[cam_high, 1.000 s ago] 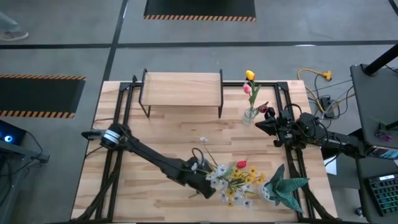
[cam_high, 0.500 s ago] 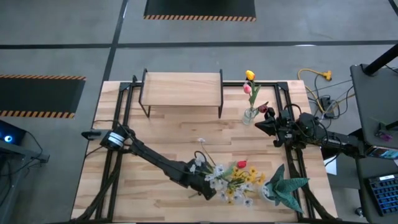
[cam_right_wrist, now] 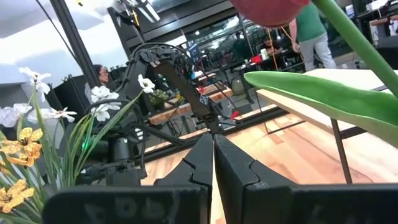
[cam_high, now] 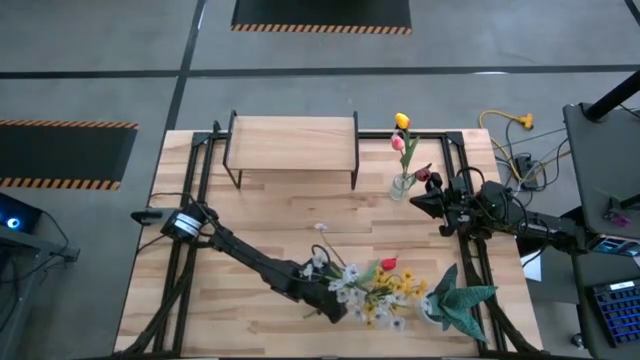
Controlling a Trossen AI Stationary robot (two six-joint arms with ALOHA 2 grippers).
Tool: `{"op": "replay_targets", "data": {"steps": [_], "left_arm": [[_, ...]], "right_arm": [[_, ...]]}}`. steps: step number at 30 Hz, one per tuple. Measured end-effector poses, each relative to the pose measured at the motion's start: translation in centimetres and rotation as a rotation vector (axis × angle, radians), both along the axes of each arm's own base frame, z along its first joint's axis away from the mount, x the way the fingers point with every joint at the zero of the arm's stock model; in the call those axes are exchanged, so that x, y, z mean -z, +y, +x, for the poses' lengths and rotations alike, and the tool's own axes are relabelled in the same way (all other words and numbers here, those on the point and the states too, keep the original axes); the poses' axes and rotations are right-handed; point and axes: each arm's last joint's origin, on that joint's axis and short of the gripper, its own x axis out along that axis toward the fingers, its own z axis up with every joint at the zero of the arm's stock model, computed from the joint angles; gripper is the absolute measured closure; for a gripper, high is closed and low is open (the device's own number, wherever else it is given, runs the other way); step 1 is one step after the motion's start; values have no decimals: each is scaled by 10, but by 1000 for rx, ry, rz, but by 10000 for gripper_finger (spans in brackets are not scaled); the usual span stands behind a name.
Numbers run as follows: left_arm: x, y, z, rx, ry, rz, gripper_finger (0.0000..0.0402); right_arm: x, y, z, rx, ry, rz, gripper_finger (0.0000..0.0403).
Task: Pick and place flowers into a vace then onto a shelf
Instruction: Put the red tulip into the bottom transparent vase
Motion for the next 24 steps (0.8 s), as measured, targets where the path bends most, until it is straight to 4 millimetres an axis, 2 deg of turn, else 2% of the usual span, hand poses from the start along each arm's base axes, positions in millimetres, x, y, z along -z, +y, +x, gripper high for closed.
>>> {"op": "replay_targets", "data": {"steps": [6,16,24], "left_arm": [[8,-3,-5,19,-4,8,94],[9,-10,-9,66,5,37,94],[26,-14,-4,60,41,84,94]], "right_arm": [[0,0,0,11,0,-19,394],[0,0,0,16,-1,-34,394],[0,0,0,16,-3,-34,394]]}}
